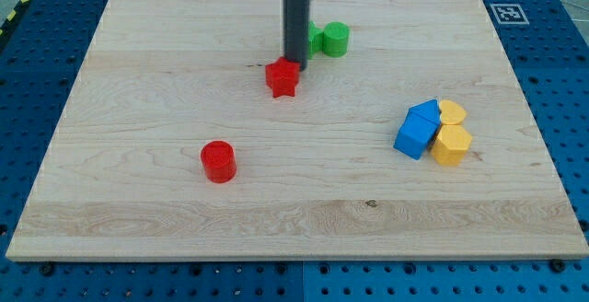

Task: Move the red star close to the red circle

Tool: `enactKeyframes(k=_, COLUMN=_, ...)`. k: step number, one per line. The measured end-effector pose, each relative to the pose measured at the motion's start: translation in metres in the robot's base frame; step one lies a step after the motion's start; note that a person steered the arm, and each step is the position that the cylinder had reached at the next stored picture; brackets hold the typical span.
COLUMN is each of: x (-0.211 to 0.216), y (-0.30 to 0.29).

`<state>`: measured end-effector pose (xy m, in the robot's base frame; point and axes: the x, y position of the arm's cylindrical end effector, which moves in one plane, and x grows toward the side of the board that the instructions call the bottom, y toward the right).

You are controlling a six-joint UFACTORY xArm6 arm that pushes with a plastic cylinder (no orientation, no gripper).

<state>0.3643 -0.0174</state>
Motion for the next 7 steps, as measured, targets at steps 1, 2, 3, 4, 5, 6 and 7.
enactKeyframes(k=1, x=0.004, y=-0.014)
enactKeyframes(k=2, x=0.003, y=-0.011)
enactKeyframes(k=3, x=0.002, y=0.019)
enactKeyframes(k=4, x=0.015, y=0.021)
enactKeyframes(k=5, x=0.017, y=-0.018)
enactKeyframes(k=6, x=0.031, y=-0.040)
enactKeyframes(k=7, x=0.040, y=-0.050)
